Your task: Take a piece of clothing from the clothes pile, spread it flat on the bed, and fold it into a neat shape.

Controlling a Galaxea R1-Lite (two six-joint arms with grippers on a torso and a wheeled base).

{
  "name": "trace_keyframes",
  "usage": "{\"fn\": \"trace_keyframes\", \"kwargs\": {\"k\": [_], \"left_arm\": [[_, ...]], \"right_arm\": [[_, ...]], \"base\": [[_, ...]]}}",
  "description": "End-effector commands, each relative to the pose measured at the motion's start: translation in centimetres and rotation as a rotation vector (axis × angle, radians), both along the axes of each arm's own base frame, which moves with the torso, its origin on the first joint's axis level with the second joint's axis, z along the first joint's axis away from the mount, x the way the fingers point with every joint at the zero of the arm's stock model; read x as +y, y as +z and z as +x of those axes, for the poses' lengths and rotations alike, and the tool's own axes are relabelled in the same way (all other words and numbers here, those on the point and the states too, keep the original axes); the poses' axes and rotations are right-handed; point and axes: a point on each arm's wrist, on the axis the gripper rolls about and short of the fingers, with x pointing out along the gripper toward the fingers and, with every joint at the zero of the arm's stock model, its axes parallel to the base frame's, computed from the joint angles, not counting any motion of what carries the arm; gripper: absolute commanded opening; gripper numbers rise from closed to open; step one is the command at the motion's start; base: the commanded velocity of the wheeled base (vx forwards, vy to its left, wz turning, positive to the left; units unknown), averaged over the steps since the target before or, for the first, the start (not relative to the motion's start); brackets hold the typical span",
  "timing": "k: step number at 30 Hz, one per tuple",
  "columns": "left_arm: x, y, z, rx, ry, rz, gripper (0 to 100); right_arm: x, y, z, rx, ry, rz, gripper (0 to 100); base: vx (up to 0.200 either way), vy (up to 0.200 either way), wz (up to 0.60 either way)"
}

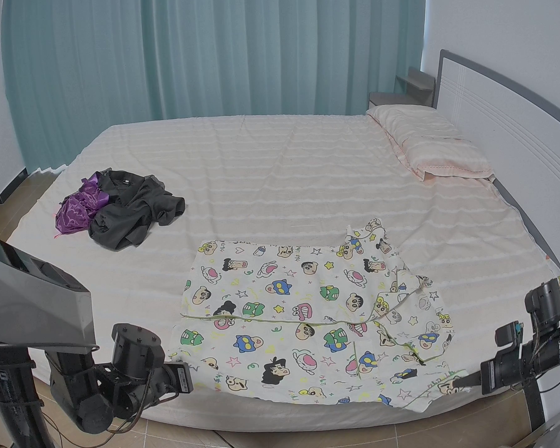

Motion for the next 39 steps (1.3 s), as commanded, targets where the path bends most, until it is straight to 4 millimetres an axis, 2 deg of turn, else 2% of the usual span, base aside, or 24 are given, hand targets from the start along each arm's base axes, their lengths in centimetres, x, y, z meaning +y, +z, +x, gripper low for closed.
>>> {"fn": "trace_keyframes", "kwargs": {"k": [1, 5, 11, 17, 20, 27, 34, 39], "left_arm": [[0.2, 1.0, 2.3, -0.084, 0.056, -0.035, 0], [0.6, 1.2, 3.5, -0.081, 0.090, -0.033, 0], [-0.1, 1.4, 5.7, -0.044, 0.143, -0.071, 0], [-0.9, 4.1, 9.3, 0.049, 0.266, -0.159, 0], [-1.4, 5.2, 9.9, 0.088, 0.286, -0.180, 0], [-1.9, 6.6, 9.3, 0.165, 0.288, -0.148, 0], [-1.6, 8.5, 7.0, 0.293, 0.253, -0.117, 0], [-1.3, 8.2, 6.1, 0.369, 0.255, -0.083, 0]], "right_arm": [[0.0, 0.9, 2.5, -0.035, -0.042, 0.018, 0], [0.1, 1.4, 4.2, -0.053, -0.066, 0.028, 0], [0.3, 0.7, 6.4, -0.032, -0.073, 0.028, 0], [0.0, 0.9, 8.7, -0.045, -0.115, 0.039, 0], [-0.2, 1.5, 9.5, -0.065, -0.148, 0.050, 0], [-1.3, 2.4, 9.1, -0.099, -0.189, 0.049, 0], [-1.7, 3.6, 7.9, -0.137, -0.204, 0.049, 0], [-1.7, 3.3, 6.9, -0.117, -0.192, 0.039, 0]], "base": [[0.000, 0.000, 0.00], [0.000, 0.000, 0.00], [0.000, 0.000, 0.00], [0.000, 0.000, 0.00], [0.000, 0.000, 0.00], [0.000, 0.000, 0.00], [0.000, 0.000, 0.00], [0.000, 0.000, 0.00]]}}
